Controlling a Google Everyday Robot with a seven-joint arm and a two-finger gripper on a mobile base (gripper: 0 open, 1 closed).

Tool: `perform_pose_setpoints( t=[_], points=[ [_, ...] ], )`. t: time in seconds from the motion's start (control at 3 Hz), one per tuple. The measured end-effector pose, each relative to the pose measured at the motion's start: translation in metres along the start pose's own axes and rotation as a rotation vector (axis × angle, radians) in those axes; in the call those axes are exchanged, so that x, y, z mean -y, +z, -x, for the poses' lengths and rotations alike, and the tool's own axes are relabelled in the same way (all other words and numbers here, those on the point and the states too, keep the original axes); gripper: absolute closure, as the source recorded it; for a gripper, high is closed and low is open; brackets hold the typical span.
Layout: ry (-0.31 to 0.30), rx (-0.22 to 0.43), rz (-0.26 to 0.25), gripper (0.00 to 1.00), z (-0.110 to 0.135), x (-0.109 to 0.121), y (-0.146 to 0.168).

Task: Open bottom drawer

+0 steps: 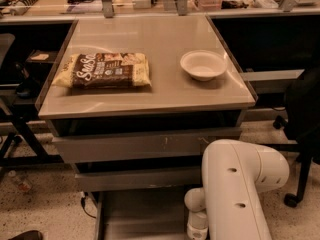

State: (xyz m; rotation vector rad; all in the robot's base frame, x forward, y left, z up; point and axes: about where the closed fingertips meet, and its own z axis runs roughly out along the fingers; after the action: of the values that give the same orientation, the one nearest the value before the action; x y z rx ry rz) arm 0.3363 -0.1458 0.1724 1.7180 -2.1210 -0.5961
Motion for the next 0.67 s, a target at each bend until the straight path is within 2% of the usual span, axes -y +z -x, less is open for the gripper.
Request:
perform_pose_setpoints(
  t=[0.67],
  points=[
    [-0.043,-0.074,0.050,0.00,0.0069,0.0084,0.0055]
  ],
)
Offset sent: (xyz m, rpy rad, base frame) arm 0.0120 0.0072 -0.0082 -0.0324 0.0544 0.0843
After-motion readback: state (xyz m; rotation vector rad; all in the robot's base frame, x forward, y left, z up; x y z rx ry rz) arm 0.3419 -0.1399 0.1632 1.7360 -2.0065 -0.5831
